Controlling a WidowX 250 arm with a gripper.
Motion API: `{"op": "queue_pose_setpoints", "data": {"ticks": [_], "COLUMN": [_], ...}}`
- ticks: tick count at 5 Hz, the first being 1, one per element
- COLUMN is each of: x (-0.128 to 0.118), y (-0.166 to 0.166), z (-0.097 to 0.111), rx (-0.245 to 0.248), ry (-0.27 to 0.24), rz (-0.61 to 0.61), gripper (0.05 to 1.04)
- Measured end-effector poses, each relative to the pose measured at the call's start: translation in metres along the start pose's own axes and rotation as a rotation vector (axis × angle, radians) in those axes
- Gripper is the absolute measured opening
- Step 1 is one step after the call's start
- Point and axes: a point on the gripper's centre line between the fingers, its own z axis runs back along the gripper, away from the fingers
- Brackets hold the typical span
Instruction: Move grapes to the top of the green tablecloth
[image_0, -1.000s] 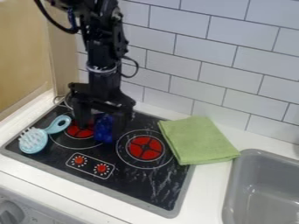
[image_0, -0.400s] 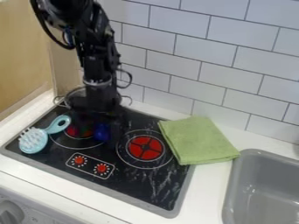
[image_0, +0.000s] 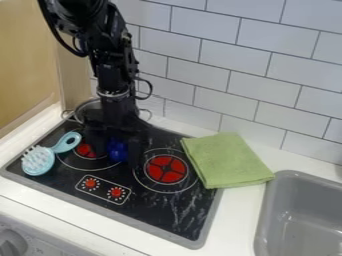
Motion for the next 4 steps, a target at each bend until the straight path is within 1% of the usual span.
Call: {"op": "queue_pose_setpoints", "data": {"ticks": [1,3,4], "x": [0.002,0.003,0.004], "y": [0.0,-0.002,-0.007], "z": [0.0,0.002,0.023], "rx": [0.002,-0.009,-0.02], "ry": [-0.014,-0.021,-0.072], "rz": [0.0,-0.004,-0.002], "gripper": [0.817,0.816,0.816]}}
